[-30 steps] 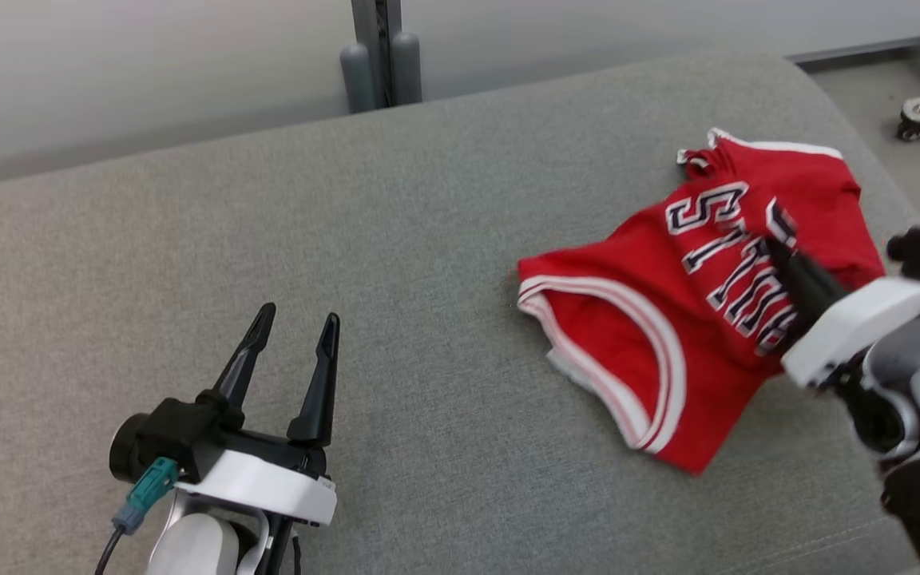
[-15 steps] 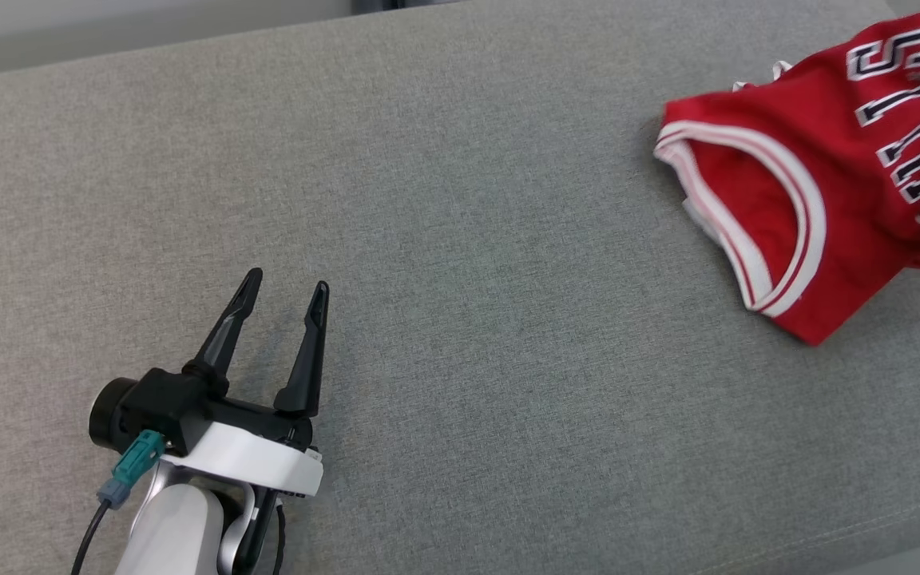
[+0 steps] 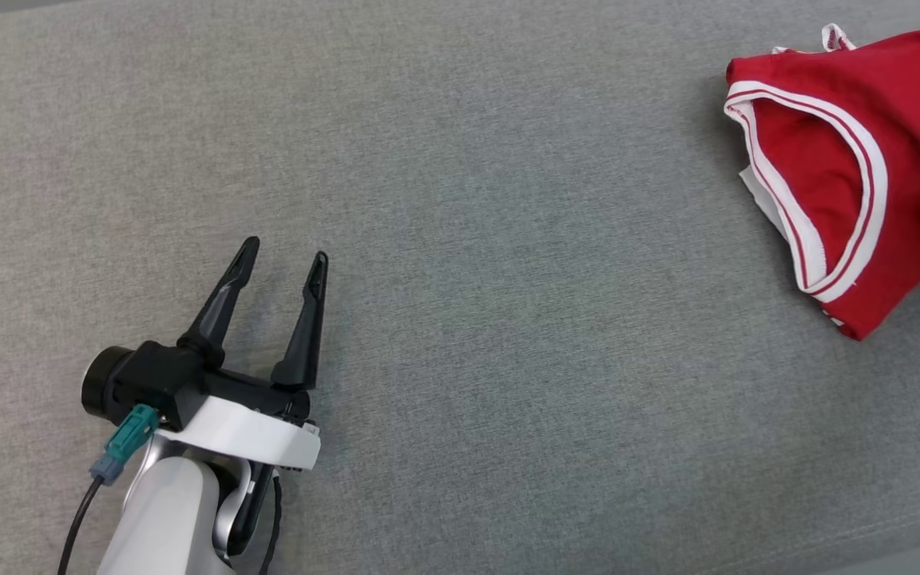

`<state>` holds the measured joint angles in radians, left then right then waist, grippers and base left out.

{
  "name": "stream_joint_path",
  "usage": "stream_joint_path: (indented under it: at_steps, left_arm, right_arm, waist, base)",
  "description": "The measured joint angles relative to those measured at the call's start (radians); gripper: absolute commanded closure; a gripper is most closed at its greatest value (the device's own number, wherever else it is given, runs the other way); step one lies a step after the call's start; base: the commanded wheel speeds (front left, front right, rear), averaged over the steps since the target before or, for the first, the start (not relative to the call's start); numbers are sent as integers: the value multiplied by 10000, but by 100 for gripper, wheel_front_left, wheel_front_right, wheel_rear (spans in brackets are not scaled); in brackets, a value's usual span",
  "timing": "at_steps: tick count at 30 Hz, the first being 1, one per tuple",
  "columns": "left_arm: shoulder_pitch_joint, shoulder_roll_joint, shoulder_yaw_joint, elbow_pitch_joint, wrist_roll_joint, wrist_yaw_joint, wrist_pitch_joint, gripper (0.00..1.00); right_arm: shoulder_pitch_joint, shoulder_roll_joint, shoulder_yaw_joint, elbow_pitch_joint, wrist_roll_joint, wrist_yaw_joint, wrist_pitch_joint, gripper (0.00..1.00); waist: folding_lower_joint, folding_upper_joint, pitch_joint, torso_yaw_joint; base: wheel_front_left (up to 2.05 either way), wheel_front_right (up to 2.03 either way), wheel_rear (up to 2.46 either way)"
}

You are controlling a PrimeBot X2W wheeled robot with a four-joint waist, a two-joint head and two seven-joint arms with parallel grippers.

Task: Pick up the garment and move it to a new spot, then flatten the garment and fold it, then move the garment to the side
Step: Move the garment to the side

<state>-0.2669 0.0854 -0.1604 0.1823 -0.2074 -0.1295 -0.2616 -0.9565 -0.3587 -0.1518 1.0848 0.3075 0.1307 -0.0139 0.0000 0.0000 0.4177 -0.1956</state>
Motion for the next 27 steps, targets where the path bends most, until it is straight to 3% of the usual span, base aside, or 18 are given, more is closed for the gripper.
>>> stream_joint_path:
  at_steps: [1, 2, 11, 16, 20, 27]
  left_arm:
    - [-31, 12, 4, 15, 0, 0, 0, 0]
    - [-59, 17, 12, 19, 0, 0, 0, 0]
    - [-77, -79, 52, 115, -77, -2, 0, 0]
    - [180, -186, 150, 125, -188, -2, 0, 0]
    - [502, -274, 376, 117, -311, -2, 0, 0]
    - [1191, -320, 1047, 0, -368, 17, 0, 0]
  right_arm:
    - [-107, 15, -107, 236, -251, 0, -136, 18]
    - [-215, 17, -217, 447, -500, 2, -251, 0]
    - [-558, -399, -1175, 1467, -3026, 2, -1312, 0]
    - [-535, -35, -1659, 1233, -3965, 2, -1843, 0]
    - [-285, 681, -1647, 704, -4004, 2, -2286, 0]
    - [1156, 1551, -694, -1151, -2627, 2, -2464, 0]
  waist:
    - [0, 0, 38, 44]
    - [0, 0, 67, 90]
    - [0, 1, -206, 397]
    - [0, 0, -791, 440]
    - [0, 0, -1416, 479]
    - [0, 1, -2614, 681]
  base:
    - [0, 0, 0]
    - [0, 0, 0]
    - [0, 0, 0]
    - [0, 0, 0]
    - [0, 0, 0]
    - [0, 0, 0]
